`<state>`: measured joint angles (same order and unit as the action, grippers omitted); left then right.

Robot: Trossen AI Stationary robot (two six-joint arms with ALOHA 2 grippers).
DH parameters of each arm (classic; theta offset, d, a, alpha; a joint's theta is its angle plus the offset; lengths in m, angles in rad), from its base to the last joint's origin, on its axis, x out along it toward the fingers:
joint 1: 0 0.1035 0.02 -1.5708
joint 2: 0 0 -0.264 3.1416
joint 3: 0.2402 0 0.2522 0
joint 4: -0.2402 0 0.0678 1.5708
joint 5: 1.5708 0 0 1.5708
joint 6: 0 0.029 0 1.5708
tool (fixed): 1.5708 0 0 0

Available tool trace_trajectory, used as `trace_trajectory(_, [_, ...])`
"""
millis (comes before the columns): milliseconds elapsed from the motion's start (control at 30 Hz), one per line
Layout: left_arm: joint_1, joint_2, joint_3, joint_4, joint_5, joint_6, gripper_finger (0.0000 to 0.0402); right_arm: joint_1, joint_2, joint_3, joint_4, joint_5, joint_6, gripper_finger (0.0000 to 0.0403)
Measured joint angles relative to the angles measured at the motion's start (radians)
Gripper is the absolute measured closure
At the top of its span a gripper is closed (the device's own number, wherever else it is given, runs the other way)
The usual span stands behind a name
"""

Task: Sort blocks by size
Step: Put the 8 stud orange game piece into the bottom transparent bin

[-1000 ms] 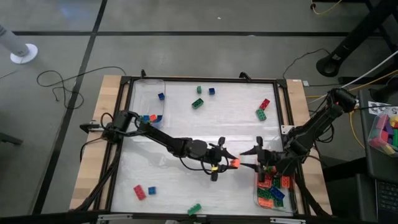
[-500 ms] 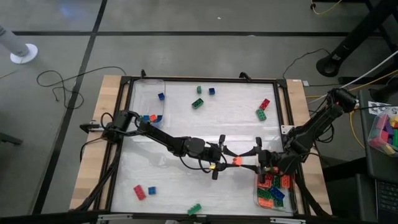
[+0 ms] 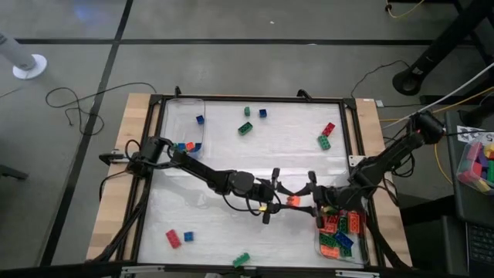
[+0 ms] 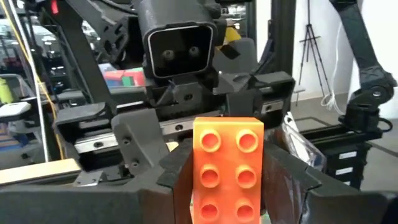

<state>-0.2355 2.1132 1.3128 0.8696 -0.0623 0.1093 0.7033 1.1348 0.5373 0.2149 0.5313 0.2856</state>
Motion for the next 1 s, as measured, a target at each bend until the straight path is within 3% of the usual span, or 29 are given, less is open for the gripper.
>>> trace_trajectory(1000, [0.001, -0.002, 0.002, 0.006, -0.01, -0.002, 0.0257, -0.023, 0.011, -0.001, 0.083, 0.061, -0.088, 0.022])
